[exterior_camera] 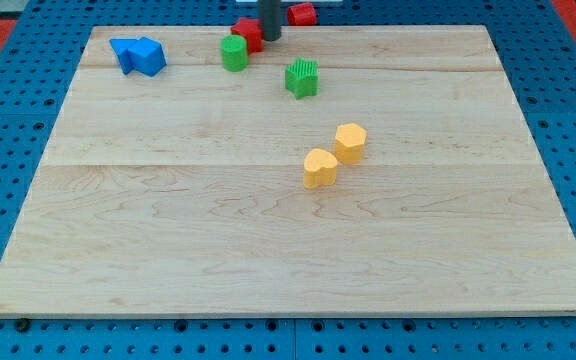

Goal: Push the red star into blue cube

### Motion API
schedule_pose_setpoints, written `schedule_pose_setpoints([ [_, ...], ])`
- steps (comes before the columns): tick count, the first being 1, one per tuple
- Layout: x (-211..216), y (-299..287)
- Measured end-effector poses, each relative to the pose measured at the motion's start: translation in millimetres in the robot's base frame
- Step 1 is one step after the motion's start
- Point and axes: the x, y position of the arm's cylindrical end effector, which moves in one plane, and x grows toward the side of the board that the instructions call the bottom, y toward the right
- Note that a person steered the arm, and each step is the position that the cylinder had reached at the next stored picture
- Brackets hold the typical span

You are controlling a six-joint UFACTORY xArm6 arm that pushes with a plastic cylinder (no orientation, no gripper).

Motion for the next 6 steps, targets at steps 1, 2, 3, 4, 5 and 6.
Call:
schedule_pose_setpoints([
  [1, 3, -33],
  [2, 0, -57],
  [3, -21, -51],
  [4, -10, -76],
  [5, 0, -106],
  [6, 0, -96],
])
